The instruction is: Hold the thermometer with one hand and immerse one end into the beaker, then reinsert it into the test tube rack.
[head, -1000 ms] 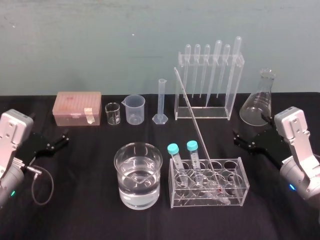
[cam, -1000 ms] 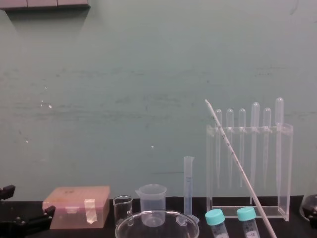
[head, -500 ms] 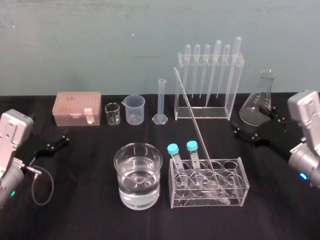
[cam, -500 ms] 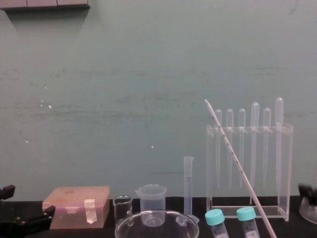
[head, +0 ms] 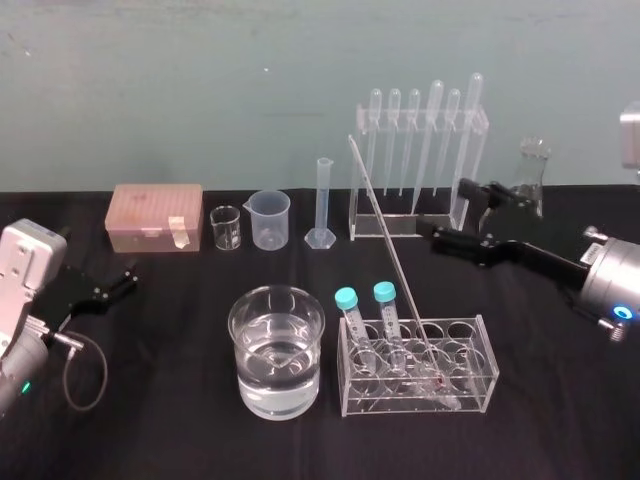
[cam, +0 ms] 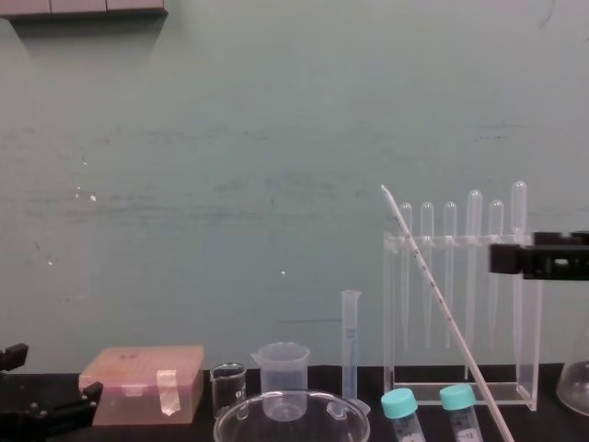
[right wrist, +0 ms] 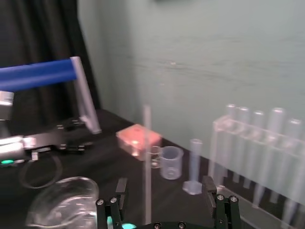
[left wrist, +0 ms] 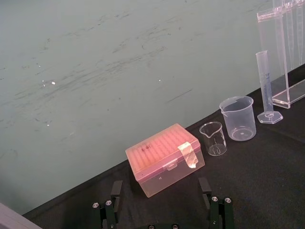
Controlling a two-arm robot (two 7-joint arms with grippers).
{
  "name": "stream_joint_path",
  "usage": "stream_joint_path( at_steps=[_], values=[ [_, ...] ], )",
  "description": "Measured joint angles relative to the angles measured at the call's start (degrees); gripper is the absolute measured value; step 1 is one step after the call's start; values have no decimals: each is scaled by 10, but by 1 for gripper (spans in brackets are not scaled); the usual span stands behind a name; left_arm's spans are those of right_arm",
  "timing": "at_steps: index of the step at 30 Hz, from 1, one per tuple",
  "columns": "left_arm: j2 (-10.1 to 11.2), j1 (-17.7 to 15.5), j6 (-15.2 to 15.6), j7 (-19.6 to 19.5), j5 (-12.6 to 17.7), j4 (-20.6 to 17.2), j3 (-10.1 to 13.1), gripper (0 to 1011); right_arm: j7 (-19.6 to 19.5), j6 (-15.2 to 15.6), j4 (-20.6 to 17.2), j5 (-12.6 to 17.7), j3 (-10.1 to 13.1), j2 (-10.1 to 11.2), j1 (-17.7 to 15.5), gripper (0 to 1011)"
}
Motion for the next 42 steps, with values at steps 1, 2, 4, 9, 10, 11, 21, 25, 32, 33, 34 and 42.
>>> stream_joint_path(
  at_steps=[1,2,4,9,10,11,21,25,32,33,34,42],
  values=[
    [0,0,0,0,0,0,0,1008,4,5,-1,3,-3,0,4,1002],
    [0,0,0,0,0,0,0,1008,8,15,-1,7,-11,-1,13,1003],
    [0,0,0,0,0,0,0,1008,11,25,-1,9,-20,-4,23,1003],
    [0,0,0,0,0,0,0,1008,-1,61,9,9,-46,-18,56,1002],
    [0,0,0,0,0,0,0,1008,-8,69,14,8,-54,-24,67,1002],
    [0,0,0,0,0,0,0,1008,-12,73,17,7,-58,-28,73,1002],
    [0,0,0,0,0,0,0,1008,-42,106,58,-16,-101,-64,130,1002],
    [0,0,0,0,0,0,0,1008,-42,110,66,-21,-110,-70,141,1002],
    [0,0,0,0,0,0,0,1008,-41,104,72,-38,-121,-76,153,1003],
    [0,0,0,0,0,0,0,1008,-41,104,72,-38,-122,-76,153,1002],
    [0,0,0,0,0,0,0,1008,-41,104,72,-38,-122,-76,153,1002],
    [0,0,0,0,0,0,0,1008,-41,104,73,-37,-121,-77,153,995]
  ],
)
